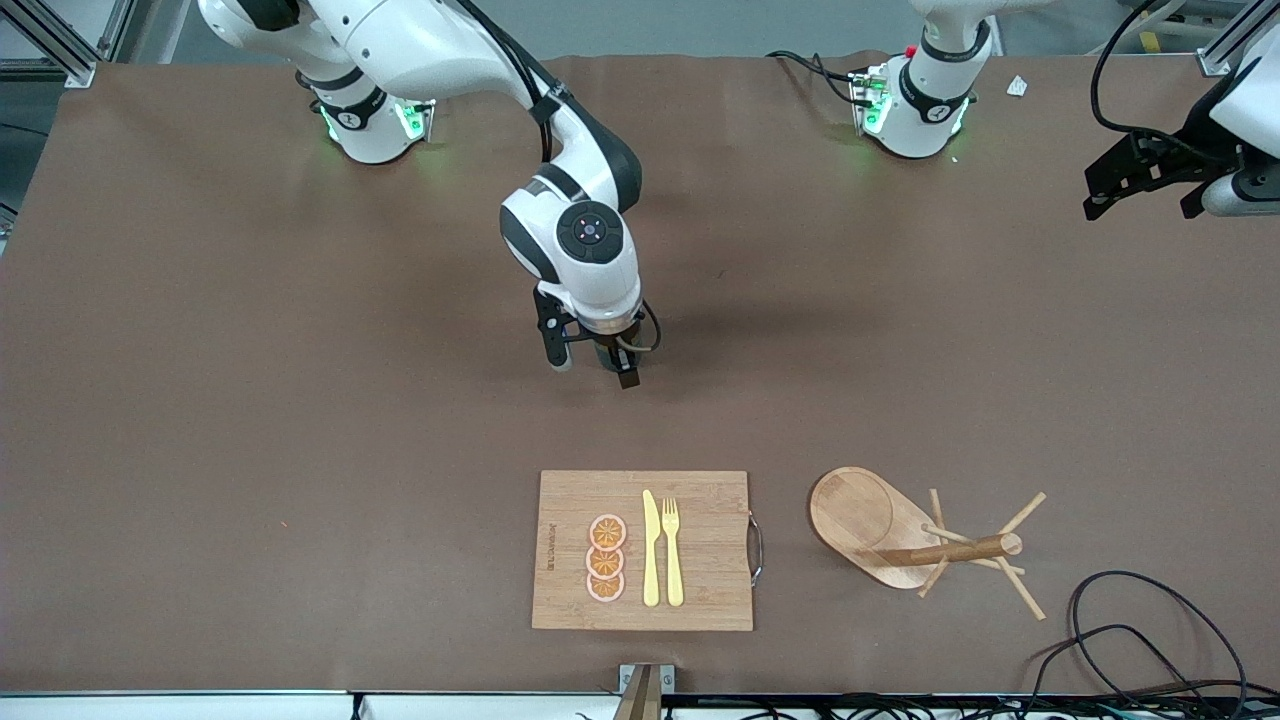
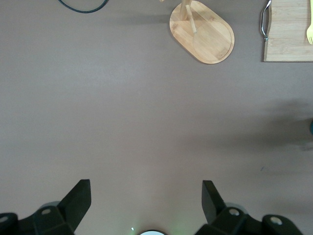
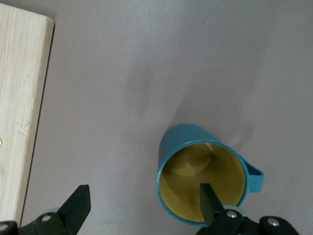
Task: Transfer cup from left to right arm and place
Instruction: 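Lower the right gripper onto the mug rim and close on it, then lift the teal mug with the right gripper and carry it sideways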
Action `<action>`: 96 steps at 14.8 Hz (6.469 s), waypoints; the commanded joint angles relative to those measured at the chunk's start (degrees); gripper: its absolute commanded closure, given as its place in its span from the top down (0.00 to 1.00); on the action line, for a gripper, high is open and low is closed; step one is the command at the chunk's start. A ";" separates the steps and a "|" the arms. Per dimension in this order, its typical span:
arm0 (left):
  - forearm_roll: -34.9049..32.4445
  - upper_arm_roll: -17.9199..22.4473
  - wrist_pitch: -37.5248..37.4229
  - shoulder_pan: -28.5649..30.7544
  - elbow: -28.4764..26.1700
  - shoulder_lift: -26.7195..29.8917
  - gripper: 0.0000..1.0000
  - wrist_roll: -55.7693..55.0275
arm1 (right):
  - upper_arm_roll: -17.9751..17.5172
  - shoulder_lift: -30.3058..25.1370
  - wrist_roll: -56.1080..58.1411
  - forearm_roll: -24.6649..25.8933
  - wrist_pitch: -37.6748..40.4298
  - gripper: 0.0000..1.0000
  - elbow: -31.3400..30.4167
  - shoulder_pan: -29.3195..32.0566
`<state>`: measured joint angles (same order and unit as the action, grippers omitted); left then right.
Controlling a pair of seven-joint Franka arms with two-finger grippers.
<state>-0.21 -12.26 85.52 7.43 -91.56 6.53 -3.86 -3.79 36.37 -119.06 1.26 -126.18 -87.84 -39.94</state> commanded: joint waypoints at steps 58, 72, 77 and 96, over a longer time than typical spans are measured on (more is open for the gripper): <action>-0.67 -0.66 -0.27 1.45 0.33 0.42 1.00 0.79 | -0.08 -2.25 32.98 -0.64 12.26 0.00 2.78 1.08; -0.59 -2.24 -0.36 1.01 0.15 0.42 1.00 -1.76 | 0.01 -28.36 69.82 -0.64 2.54 0.00 -32.36 15.58; -0.67 -2.85 -0.36 0.92 0.06 0.42 1.00 -2.55 | 0.27 -33.81 82.90 -0.55 -0.04 0.00 -40.11 20.49; -0.59 -3.82 -0.36 1.01 0.06 0.24 1.00 -2.64 | 0.36 -40.95 126.27 1.65 -18.32 0.00 -58.49 47.75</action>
<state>-0.21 -15.77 85.47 8.32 -91.62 6.52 -6.58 -2.41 -4.91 5.49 2.54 -142.65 -145.11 5.99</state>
